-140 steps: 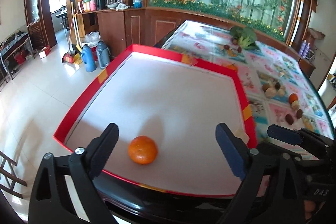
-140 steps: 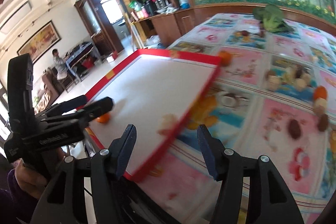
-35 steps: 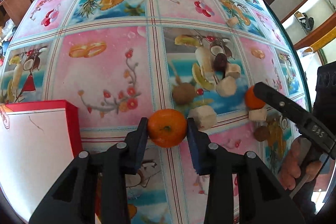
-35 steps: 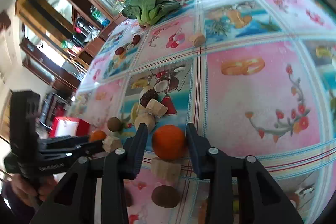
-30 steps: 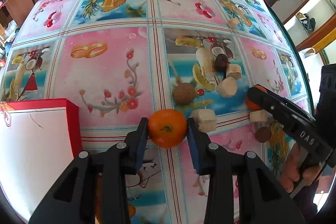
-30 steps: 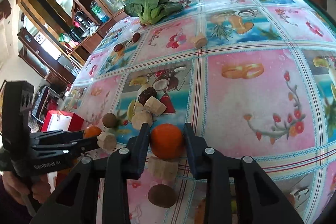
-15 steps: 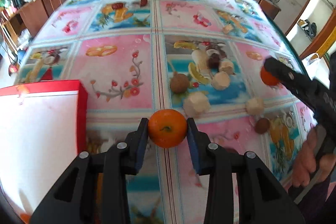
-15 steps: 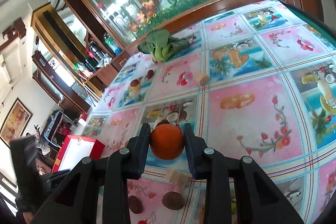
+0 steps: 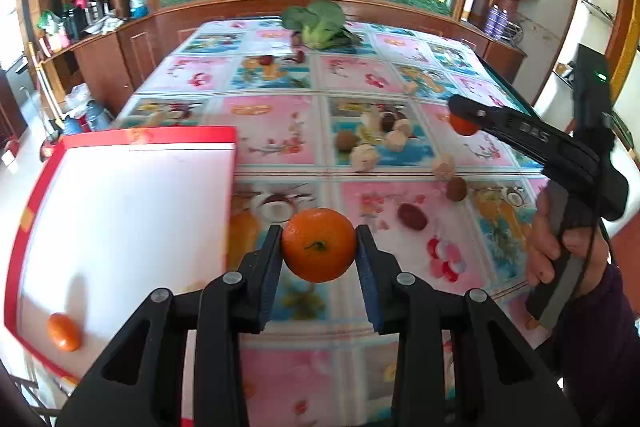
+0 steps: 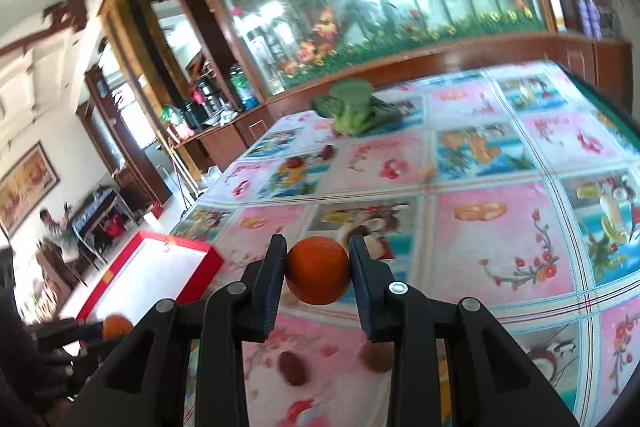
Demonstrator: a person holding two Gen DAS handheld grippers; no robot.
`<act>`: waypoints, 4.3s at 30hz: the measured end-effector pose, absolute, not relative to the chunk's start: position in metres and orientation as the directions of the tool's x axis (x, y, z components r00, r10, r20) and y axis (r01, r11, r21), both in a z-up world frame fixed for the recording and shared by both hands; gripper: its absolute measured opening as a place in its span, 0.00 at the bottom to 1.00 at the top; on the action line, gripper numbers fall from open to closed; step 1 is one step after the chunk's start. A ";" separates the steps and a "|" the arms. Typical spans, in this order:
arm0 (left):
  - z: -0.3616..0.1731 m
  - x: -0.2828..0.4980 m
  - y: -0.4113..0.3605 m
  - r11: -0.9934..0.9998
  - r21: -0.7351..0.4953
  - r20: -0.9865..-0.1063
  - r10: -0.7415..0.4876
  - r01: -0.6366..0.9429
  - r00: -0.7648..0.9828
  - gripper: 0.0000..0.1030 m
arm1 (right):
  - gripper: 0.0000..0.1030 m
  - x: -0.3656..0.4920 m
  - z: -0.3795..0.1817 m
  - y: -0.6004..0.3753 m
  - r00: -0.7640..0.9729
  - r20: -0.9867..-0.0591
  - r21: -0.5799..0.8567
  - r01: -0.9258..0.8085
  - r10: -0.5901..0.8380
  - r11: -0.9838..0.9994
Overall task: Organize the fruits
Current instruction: 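Carry both oranges over the white tray and open both tools to release them, then move both tools back over the tablecloth toward the remaining fruits, then grasp a brown round fruit with the right tool while the left tool grasps a dark red date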
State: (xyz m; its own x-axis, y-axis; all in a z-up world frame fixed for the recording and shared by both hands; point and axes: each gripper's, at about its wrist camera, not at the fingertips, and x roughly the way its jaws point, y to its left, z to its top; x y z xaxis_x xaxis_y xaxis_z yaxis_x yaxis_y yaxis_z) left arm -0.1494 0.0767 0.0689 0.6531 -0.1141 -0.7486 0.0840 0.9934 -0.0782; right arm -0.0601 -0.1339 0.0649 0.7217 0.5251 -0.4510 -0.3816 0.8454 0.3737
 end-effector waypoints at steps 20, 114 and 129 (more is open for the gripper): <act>0.084 -0.182 0.183 0.989 -0.086 -0.682 0.028 -0.118 0.731 0.37 | 0.30 -0.114 0.067 0.020 0.491 -0.513 0.379 -0.606 0.704 0.699; 0.043 -0.187 0.050 0.969 0.234 -0.755 0.132 0.077 0.642 0.83 | 0.37 -0.062 0.023 -0.146 0.589 -0.743 0.187 -0.274 0.319 0.943; 0.047 -0.147 0.025 0.978 0.156 -0.790 0.042 0.135 0.611 0.83 | 0.23 -0.053 0.027 -0.170 0.595 -0.668 0.377 -0.249 0.448 0.892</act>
